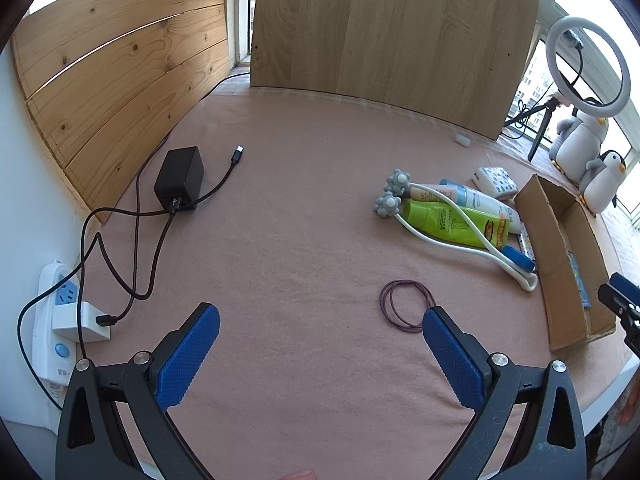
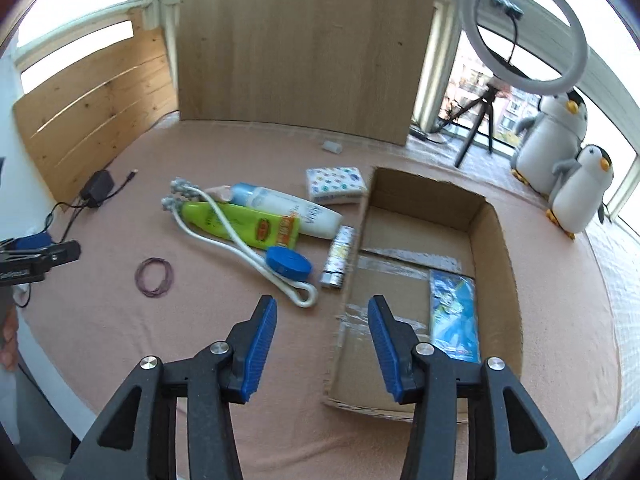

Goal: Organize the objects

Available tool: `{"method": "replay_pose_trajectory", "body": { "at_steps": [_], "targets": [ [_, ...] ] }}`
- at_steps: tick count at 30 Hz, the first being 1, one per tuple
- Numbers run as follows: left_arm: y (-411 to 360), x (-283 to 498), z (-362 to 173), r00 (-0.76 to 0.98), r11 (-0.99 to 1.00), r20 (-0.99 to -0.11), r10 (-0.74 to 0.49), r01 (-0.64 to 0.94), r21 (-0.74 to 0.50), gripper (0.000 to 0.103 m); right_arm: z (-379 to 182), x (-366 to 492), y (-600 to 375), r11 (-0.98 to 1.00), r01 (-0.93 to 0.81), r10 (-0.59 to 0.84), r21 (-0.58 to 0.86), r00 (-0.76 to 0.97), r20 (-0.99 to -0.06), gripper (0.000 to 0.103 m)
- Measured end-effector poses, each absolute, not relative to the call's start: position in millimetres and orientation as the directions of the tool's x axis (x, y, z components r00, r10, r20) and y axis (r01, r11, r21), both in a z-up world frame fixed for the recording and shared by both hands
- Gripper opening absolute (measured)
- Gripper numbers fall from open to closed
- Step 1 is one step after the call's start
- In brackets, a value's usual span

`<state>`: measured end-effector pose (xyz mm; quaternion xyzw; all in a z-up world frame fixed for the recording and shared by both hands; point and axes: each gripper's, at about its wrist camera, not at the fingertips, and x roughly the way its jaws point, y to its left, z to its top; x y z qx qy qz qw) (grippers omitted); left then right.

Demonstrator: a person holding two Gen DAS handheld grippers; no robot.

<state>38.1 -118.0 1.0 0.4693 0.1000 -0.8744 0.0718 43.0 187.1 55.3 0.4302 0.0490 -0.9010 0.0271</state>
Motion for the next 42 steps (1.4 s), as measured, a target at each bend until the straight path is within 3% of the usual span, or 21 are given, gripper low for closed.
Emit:
{"method": "replay_pose_trajectory", "body": {
  "at_steps": [2,6,11,17,20,22,27,29,32,34,35,42],
  "targets": [
    [-118.9,39.0,-0.7,-0.561,-0.973,-0.827,-0.032,0.206,-0.102,0.103,46.0,43.2,157.6,-0.977,0.208,-0.093,-0.049,-0.619,-0.78,0.059],
    [-117.8,39.8,-11.0,-0.557,-0.981,-0.829,-0.045,0.182,-0.069,0.103,4.8,33.7,117.8,-0.95,0.313,-0.175,-0.007,-0.55,-0.817,0.059],
    [-108.4,35.1,-29.6,-0.542,-0.988,-0.84,-0.016,0.14,-0.071,0.103,-31.7,8.8,121.5,-0.972,0.225,-0.177,0.07,-0.501,-0.847,0.059],
    [-81.5,9.5,-51.4,-0.538,-0.992,-0.843,0.008,0.102,-0.074,0.101,-27.2,-2.7,156.3,-0.991,0.12,-0.12,0.065,-0.537,-0.835,0.059],
    [-68.9,-8.0,-64.7,-0.523,-0.995,-0.852,0.015,0.075,-0.064,0.088,-23.4,-4.2,168.2,-0.992,0.092,-0.122,0.087,-0.517,-0.847,0.059],
    [-64.2,-19.0,-75.8,-0.49,-0.996,-0.871,0.014,0.066,-0.053,0.069,-11.9,-4.4,167.0,-0.987,0.103,-0.16,0.125,-0.517,-0.841,0.059],
    [-63.7,-29.6,-82.4,-0.494,-0.997,-0.869,0.014,0.057,-0.049,0.063,40.5,-28.8,152.7,-0.974,0.222,-0.167,0.038,-0.599,-0.783,0.059],
    [-67.1,-29.6,-81.8,-0.502,-0.997,-0.864,0.016,0.053,-0.049,0.055,56.3,-59.0,159.2,-0.965,0.259,-0.132,-0.045,-0.628,-0.767,0.059],
    [-76.3,-32.4,-80.5,-0.508,-0.996,-0.861,0.02,0.067,-0.063,0.033,67.5,-120.8,180.9,-0.941,0.302,-0.083,-0.154,-0.646,-0.759,0.059],
    [-82.1,-32.9,-79.3,-0.505,-0.994,-0.863,0.032,0.071,-0.078,0.01,64.1,-167.2,198.3,-0.934,0.305,-0.049,-0.187,-0.627,-0.778,0.059],
    [-84.0,-33.4,-79.2,-0.503,-0.994,-0.864,0.036,0.073,-0.084,0.004,58.3,-190.1,205.7,-0.93,0.316,-0.044,-0.187,-0.6,-0.799,0.059],
    [-90.4,-33.4,-77.6,-0.486,-0.988,-0.872,0.066,0.089,-0.124,0.002,-12.2,-289.3,209.0,-0.863,0.468,-0.025,-0.191,-0.417,-0.909,0.058]
  ]
}}
